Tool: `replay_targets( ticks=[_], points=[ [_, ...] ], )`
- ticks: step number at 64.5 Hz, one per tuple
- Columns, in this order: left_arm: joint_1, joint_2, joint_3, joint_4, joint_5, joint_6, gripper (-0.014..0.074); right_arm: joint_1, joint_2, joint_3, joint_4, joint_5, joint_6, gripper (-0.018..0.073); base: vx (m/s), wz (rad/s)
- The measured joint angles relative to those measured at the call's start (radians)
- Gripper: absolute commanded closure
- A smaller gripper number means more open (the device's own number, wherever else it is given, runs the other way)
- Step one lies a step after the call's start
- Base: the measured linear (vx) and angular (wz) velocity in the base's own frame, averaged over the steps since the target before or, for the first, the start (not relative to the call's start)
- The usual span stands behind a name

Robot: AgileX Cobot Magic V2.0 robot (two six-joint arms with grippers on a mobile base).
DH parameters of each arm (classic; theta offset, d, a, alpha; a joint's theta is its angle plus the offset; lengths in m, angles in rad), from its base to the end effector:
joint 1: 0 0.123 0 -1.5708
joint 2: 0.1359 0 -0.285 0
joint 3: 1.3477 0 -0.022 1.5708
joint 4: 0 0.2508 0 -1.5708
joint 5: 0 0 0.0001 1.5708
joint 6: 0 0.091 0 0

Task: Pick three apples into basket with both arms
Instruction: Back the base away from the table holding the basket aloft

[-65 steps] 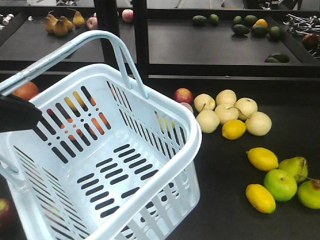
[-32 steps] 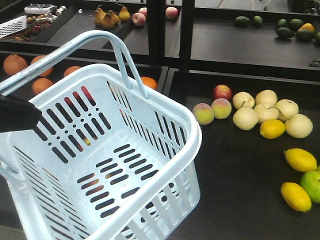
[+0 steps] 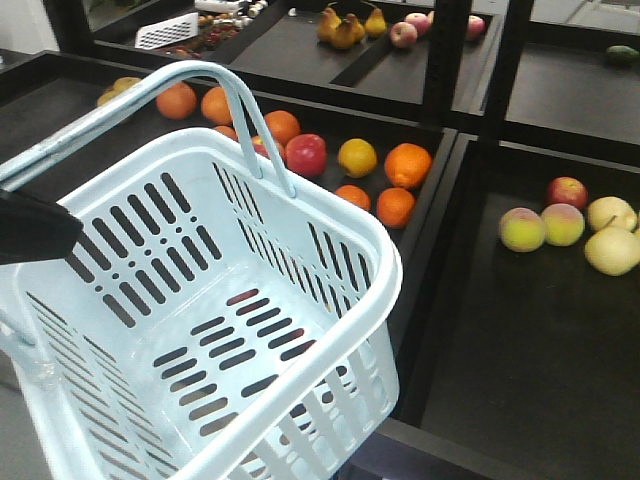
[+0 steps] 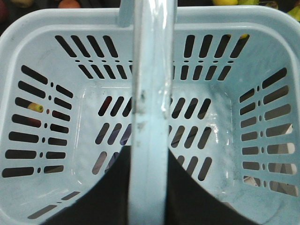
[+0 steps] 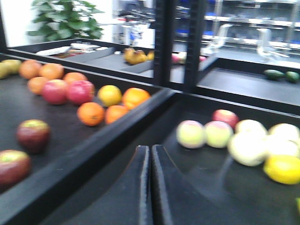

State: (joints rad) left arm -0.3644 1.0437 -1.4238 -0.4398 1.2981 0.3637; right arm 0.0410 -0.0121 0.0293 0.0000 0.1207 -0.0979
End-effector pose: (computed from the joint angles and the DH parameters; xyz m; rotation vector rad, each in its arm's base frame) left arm 0.1389 -0.0929 0.4593 0.8893 2.1799 -0.5619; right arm 0.0567 0.0023 0.1930 -0.1125 1.6178 -0.0439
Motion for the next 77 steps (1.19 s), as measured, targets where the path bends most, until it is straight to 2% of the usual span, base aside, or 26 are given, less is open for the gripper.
replay_targets(
  ticks=[77],
  points=[
    [0.000, 0.000, 0.000, 0.001, 0.000, 0.000, 0.0603, 0.000, 0.000, 0.000, 0.000, 0.000, 0.000, 0.0564, -0.16, 0.57]
  ],
)
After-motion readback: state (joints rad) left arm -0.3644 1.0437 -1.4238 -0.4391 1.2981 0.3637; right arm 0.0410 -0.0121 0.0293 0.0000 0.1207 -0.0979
